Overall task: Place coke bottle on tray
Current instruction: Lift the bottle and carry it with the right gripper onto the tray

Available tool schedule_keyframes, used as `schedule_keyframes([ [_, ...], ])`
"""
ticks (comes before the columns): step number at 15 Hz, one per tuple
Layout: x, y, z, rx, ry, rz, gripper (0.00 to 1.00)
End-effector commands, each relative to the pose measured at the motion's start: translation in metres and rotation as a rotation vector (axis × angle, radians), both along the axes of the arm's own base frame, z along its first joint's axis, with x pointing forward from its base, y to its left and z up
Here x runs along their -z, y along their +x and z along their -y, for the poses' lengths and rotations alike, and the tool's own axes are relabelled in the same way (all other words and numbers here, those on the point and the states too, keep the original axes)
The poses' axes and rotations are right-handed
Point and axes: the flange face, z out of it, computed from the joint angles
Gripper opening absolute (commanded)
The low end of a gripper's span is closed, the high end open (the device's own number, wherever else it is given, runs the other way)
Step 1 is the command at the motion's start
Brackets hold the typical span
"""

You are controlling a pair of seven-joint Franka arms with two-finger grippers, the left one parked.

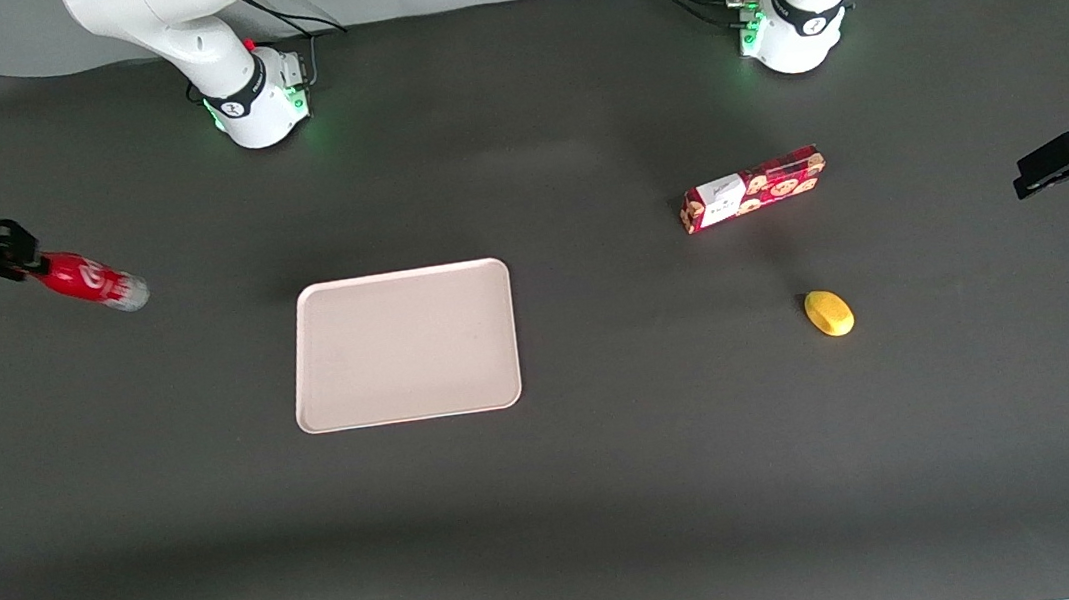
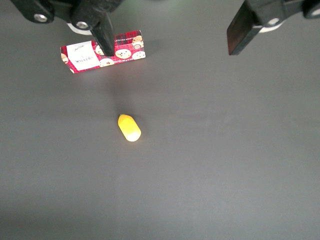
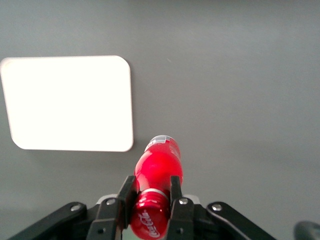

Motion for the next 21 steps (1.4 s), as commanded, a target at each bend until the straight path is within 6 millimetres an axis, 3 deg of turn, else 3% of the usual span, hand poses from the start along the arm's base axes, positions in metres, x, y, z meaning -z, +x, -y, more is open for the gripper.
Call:
schedule_keyframes([
  [1,0.014,0.034,-0.068,0.073,0.008,0.039,0.0],
  [6,0.073,0.07,-0.148,0.165,0.024,0.082,0.0],
  [10,0.124,0.091,-0.182,0.193,0.015,0.125,0.0],
  [14,0.178,0.092,-0.191,0.188,0.003,0.138,0.0],
  [21,0.236,0.076,-0.177,0.182,-0.01,0.156,0.0],
])
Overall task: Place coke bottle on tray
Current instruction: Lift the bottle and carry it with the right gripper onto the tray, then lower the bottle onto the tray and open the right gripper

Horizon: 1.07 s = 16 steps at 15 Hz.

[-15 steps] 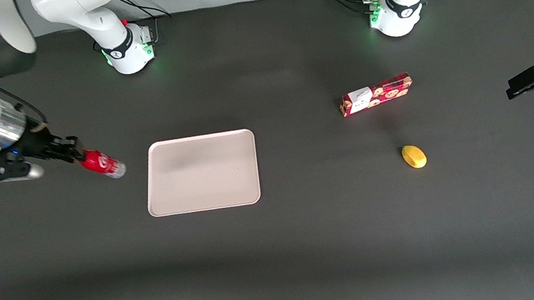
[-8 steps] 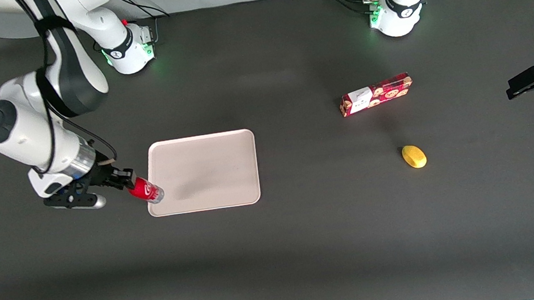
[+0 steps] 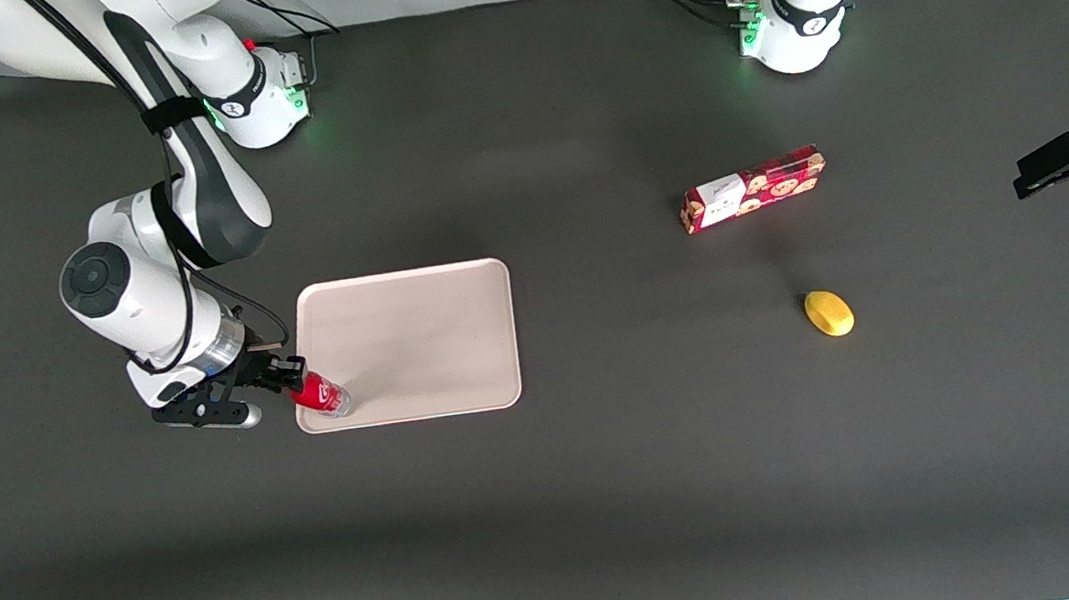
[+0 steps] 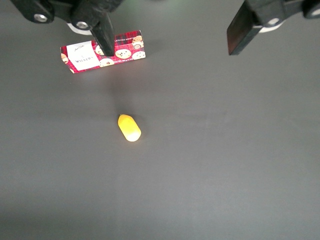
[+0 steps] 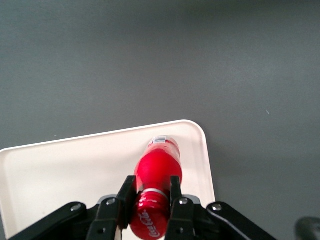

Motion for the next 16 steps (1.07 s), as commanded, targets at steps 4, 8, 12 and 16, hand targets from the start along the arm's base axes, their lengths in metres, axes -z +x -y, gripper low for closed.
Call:
schedule_keyframes([
  [4,0.014,-0.011,0.007,0.015,0.014,0.012,0.0],
  [8,0.02,-0.009,0.008,0.035,0.011,-0.003,0.41],
  [12,0.024,-0.009,0.009,0.038,0.008,-0.01,1.0],
  [16,0.024,-0.009,0.009,0.038,0.008,-0.01,1.0],
])
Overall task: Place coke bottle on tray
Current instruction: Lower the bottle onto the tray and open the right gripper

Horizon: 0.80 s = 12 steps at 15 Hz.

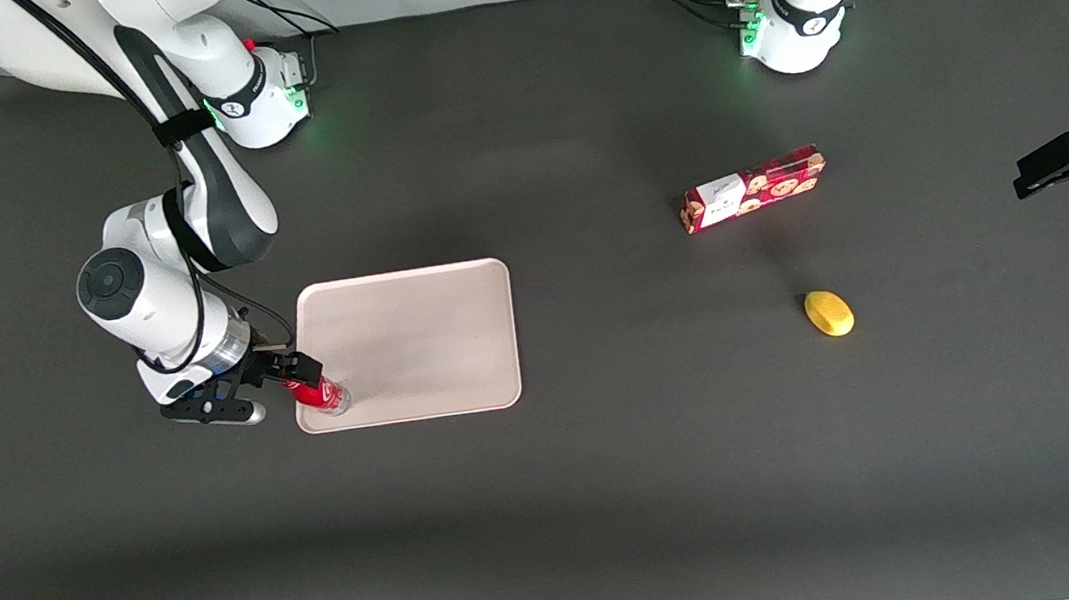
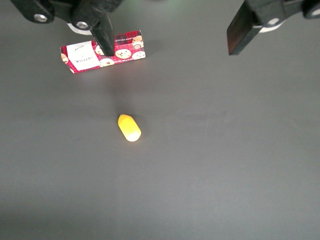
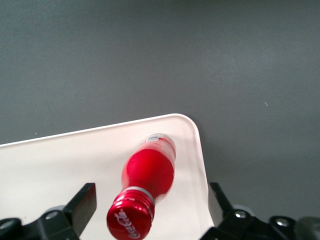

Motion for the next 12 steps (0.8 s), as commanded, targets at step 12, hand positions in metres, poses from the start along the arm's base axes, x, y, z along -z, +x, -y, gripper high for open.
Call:
schedule_keyframes([
  [12,-0.237,-0.027,0.042,-0.092,0.052,0.009,1.0],
])
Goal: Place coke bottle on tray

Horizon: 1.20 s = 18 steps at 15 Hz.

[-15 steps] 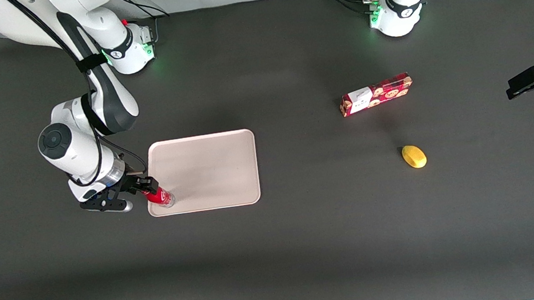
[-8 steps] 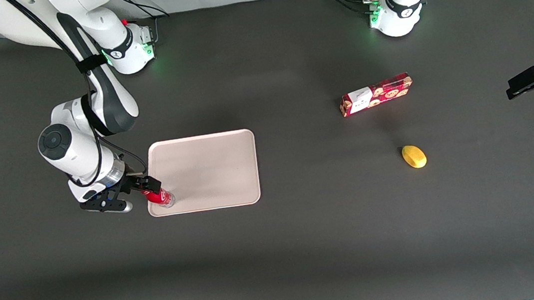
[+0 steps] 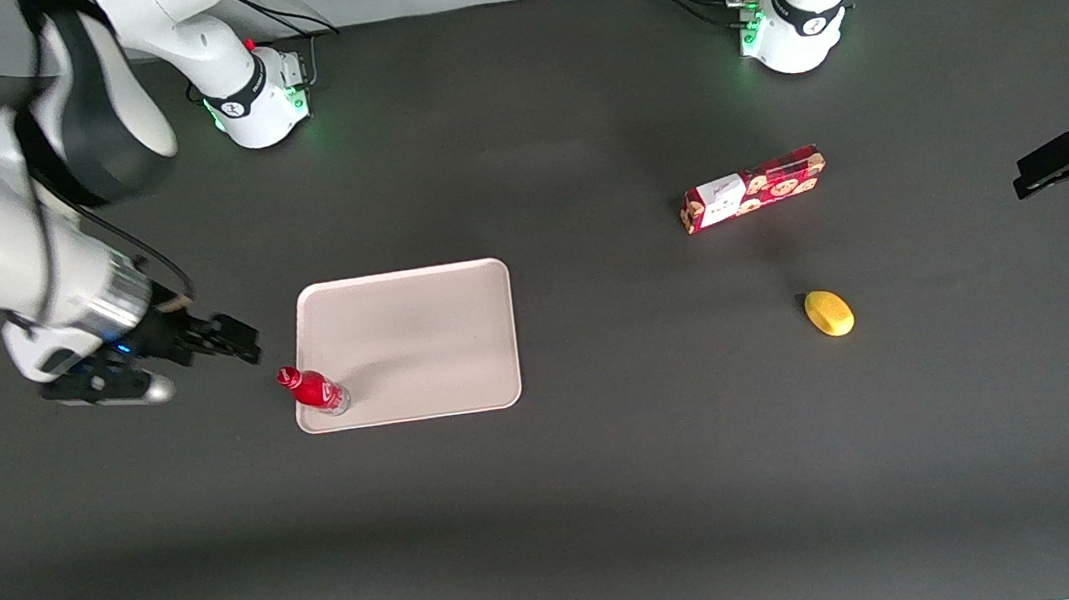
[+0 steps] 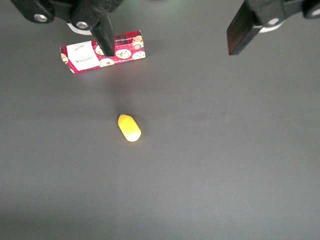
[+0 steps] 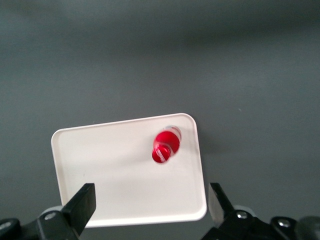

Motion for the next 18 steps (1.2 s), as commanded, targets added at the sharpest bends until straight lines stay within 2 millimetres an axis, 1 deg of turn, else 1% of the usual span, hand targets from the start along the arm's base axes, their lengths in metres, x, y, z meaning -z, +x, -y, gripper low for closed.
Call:
schedule_keyframes([
  [1,-0.078,-0.038,0.039,-0.074,-0.052,0.013,1.0],
  [2,-0.097,-0.045,0.047,-0.103,-0.107,0.011,1.0],
  [3,-0.11,-0.05,0.05,-0.093,-0.126,0.0,1.0],
  [4,-0.117,-0.052,0.054,-0.083,-0.127,-0.016,1.0],
  [5,-0.118,-0.052,0.063,-0.066,-0.126,-0.02,1.0],
  [6,-0.116,-0.05,0.073,-0.048,-0.127,-0.024,1.0],
  [7,-0.113,-0.048,0.078,-0.037,-0.126,-0.031,1.0],
  [8,-0.106,-0.046,0.086,-0.021,-0.124,-0.043,1.0],
  [9,-0.099,-0.042,0.103,0.0,-0.122,-0.047,1.0],
  [10,-0.097,-0.038,0.112,0.015,-0.101,-0.043,1.0],
  [11,-0.093,-0.034,0.112,0.013,-0.098,-0.039,1.0],
  [12,-0.093,-0.034,0.113,0.014,-0.098,-0.039,1.0],
  [16,-0.096,-0.035,0.15,0.058,-0.105,-0.04,1.0],
  [18,-0.096,-0.036,0.155,0.063,-0.103,-0.04,1.0],
])
